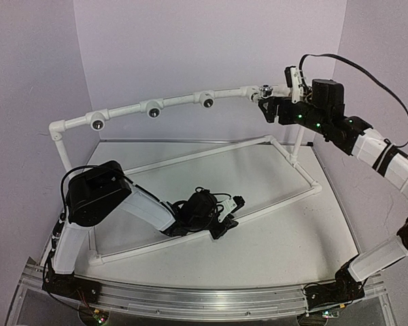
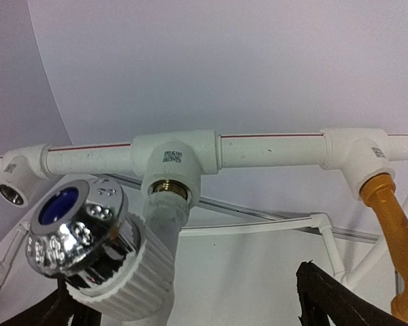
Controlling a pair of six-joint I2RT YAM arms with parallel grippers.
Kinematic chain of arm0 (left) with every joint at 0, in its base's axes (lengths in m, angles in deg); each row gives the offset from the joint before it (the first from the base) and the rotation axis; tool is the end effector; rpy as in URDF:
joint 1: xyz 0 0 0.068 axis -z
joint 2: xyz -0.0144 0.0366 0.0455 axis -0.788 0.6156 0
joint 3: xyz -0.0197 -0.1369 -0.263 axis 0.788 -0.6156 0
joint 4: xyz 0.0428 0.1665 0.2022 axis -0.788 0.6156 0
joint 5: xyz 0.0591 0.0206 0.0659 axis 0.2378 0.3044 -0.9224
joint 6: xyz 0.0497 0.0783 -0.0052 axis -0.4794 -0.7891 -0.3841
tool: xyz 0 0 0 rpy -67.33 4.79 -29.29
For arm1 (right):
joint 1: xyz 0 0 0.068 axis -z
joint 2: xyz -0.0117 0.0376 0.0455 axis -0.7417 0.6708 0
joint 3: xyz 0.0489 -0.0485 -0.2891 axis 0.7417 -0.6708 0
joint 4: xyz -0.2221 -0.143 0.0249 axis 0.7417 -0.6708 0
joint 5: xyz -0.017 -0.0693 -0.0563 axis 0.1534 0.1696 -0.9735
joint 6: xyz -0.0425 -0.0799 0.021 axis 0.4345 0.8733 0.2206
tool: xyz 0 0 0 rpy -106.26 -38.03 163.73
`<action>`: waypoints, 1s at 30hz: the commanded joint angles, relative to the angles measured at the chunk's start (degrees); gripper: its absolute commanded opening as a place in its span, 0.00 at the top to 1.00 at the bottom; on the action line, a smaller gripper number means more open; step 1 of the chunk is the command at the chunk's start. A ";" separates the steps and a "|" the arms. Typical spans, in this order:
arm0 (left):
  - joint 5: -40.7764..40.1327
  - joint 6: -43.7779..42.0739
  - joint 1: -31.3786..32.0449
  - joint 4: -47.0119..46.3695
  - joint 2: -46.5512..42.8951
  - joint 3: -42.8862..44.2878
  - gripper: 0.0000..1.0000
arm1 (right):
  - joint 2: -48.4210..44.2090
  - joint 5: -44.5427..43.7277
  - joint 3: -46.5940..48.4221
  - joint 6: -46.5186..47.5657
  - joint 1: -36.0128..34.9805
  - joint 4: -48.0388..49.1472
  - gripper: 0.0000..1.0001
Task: Install the water faucets
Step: Screw the water faucet onto the adaptor.
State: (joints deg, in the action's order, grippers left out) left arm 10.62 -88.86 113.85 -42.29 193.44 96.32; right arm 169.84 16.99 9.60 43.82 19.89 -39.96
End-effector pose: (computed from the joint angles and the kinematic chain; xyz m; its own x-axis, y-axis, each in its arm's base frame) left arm 0.2360 -0.4547 0.0764 -0.1440 0.5132 -0.8461 0.9327 0.3560 0.0572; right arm 0.3318 0.1791 0.4422 -0.1372 -0.0044 -0.9905 -0.4878 0.8706 0.0637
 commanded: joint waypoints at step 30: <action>2.08 1.89 0.65 24.61 6.87 -5.49 1.00 | 15.21 -23.51 22.92 17.11 -7.71 -7.89 0.99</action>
State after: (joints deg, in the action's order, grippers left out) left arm 10.82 -88.79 113.83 -42.18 193.42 96.32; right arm 183.88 0.28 29.49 65.15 11.80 -53.78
